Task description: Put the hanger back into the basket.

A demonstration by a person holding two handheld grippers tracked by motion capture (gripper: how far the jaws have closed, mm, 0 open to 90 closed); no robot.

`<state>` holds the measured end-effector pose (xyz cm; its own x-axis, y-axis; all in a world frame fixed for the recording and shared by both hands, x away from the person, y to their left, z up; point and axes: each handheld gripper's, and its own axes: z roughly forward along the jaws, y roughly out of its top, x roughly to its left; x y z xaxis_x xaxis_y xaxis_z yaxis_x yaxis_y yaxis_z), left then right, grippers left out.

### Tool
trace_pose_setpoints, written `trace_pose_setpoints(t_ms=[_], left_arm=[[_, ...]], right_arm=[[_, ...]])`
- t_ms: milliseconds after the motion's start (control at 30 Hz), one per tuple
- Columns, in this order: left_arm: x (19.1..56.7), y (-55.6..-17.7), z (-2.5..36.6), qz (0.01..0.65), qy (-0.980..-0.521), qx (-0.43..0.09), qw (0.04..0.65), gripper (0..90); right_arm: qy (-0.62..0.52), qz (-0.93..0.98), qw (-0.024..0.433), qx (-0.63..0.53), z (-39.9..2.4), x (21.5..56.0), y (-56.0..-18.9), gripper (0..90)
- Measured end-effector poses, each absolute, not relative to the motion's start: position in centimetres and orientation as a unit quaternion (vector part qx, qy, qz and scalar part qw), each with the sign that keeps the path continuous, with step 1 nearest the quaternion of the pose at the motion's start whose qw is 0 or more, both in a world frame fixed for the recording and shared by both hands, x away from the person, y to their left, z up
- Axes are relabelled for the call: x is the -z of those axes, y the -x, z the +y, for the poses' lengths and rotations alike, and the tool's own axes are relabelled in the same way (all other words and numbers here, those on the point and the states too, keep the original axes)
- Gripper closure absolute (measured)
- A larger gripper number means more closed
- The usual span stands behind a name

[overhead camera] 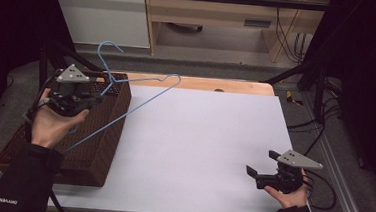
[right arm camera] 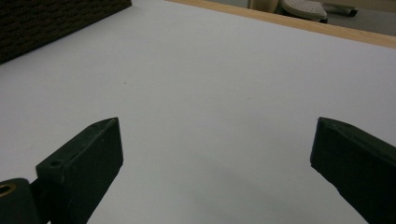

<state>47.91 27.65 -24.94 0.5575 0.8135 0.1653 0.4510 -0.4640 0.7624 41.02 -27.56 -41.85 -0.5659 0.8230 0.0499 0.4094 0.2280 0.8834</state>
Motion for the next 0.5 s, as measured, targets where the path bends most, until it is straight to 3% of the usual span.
trace_pose_setpoints(t_ms=[500], left_arm=[[25.6,-47.8,33.6,0.420,-0.796,-0.272,0.339,87.2]], right_arm=[[-0.410,0.753,0.221,-0.465,-27.5,41.9,-41.1,2.9]])
